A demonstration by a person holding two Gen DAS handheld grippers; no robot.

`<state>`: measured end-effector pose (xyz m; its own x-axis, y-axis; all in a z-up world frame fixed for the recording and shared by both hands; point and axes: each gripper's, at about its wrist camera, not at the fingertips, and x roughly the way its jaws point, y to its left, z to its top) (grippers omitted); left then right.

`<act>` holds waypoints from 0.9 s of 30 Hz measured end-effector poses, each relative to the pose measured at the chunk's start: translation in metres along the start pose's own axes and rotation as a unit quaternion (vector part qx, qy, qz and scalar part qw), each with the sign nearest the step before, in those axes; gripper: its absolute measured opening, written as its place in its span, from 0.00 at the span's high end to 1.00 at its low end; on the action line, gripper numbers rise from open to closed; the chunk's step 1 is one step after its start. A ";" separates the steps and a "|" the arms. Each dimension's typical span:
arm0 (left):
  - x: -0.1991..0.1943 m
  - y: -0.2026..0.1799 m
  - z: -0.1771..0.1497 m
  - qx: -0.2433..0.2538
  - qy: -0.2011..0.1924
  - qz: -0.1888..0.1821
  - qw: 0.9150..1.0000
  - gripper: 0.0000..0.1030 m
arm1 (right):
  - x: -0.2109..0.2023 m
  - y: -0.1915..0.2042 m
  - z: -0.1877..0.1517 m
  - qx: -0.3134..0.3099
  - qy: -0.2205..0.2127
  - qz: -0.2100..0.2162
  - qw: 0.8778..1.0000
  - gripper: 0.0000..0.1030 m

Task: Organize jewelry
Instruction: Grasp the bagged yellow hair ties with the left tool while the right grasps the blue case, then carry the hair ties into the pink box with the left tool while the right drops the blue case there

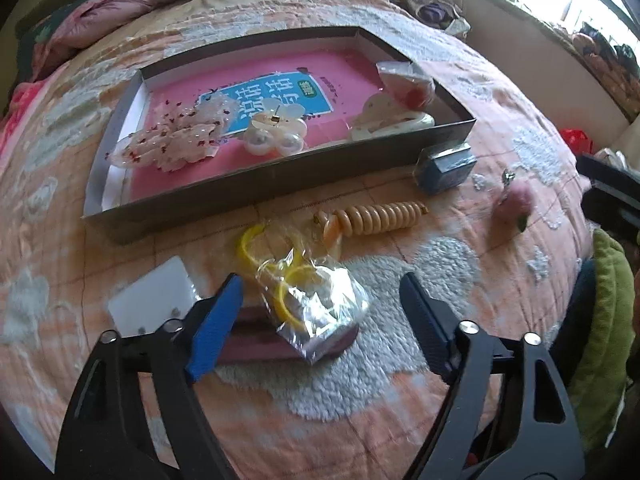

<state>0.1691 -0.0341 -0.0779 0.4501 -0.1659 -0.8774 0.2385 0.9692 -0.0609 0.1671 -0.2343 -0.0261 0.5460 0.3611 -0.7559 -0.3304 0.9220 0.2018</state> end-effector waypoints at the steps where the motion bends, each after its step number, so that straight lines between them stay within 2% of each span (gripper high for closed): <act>1: 0.002 0.000 0.001 0.000 0.002 0.002 1.000 0.37 | 0.004 0.002 0.004 0.000 0.003 0.000 1.000 0.04; 3: 0.007 0.001 0.001 0.004 0.004 0.011 1.000 0.44 | 0.013 0.007 0.012 -0.012 0.006 0.005 1.000 0.04; 6: 0.013 0.003 0.001 0.000 0.009 0.005 1.000 0.52 | 0.034 0.014 0.020 -0.018 0.023 0.008 1.000 0.05; 7: 0.013 0.003 0.001 0.001 0.009 0.005 1.000 0.60 | 0.041 0.014 0.021 -0.016 0.028 0.007 0.999 0.05; 8: 0.013 0.003 0.000 0.002 0.008 0.004 1.000 0.61 | 0.049 0.013 0.022 -0.011 0.034 0.003 0.999 0.06; 11: 0.012 0.004 0.000 -0.001 0.003 -0.002 1.000 0.62 | 0.068 0.013 0.023 -0.002 0.052 -0.004 0.999 0.20; 16: 0.002 0.010 -0.004 -0.019 -0.009 -0.026 0.999 0.63 | 0.095 0.015 0.020 0.002 0.069 -0.015 0.998 0.30; 19: -0.007 0.013 -0.005 -0.028 -0.018 -0.036 0.999 0.63 | 0.108 0.016 0.017 0.002 0.073 -0.023 0.997 0.53; 23: -0.021 0.015 -0.004 -0.033 -0.034 -0.042 0.998 0.63 | 0.101 0.012 0.013 0.017 0.056 -0.020 0.998 0.55; 27: -0.037 0.016 -0.003 -0.038 -0.053 -0.049 0.997 0.63 | 0.074 0.009 0.008 0.035 0.028 -0.001 0.999 0.55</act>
<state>0.1532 -0.0117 -0.0476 0.5178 -0.2749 -0.8101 0.2219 0.9577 -0.1831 0.2105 -0.1980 -0.0754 0.5023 0.3519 -0.7898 -0.2729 0.9313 0.2414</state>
